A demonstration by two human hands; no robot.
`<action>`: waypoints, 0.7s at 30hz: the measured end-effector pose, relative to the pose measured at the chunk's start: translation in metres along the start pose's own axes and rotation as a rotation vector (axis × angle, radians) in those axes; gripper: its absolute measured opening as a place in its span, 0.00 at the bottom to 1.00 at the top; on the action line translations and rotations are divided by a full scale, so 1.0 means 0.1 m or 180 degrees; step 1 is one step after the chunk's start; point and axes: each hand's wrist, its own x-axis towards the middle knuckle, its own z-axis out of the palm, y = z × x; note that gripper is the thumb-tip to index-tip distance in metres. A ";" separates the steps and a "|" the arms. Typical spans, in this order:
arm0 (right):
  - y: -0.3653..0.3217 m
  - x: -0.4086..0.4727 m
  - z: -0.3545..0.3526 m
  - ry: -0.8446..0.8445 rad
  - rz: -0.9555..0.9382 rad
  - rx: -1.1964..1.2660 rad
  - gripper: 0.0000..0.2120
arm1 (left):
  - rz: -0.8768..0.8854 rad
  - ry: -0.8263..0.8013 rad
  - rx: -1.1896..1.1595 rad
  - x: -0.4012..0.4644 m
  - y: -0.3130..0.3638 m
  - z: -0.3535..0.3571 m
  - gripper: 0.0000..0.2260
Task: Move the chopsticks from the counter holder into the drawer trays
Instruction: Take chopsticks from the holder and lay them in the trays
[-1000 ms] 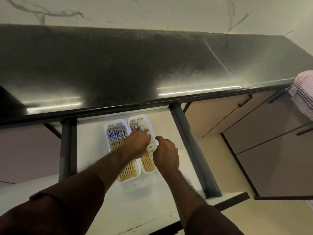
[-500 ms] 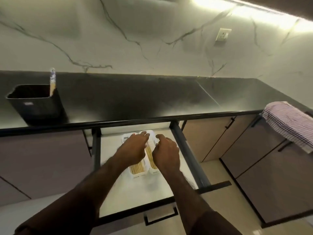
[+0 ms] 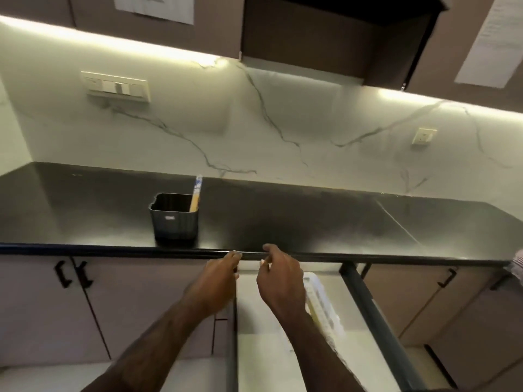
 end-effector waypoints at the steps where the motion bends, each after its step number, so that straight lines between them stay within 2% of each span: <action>1: -0.16 0.03 0.10 0.0024 -0.0085 0.0015 0.18 | 0.0003 0.0042 0.0017 0.00 -0.16 -0.14 0.23; 11: -1.56 0.60 1.03 0.0034 -0.0417 0.0218 0.16 | 0.0064 0.0461 0.0184 0.46 -1.54 -1.38 0.20; 16: -1.89 0.92 1.37 -0.0015 -0.0462 0.0235 0.17 | 0.0133 0.0544 0.0099 0.84 -1.90 -1.59 0.20; 21: -1.94 1.35 1.67 0.0008 -0.0473 0.0261 0.16 | 0.0222 0.0551 0.0017 1.26 -2.15 -1.52 0.22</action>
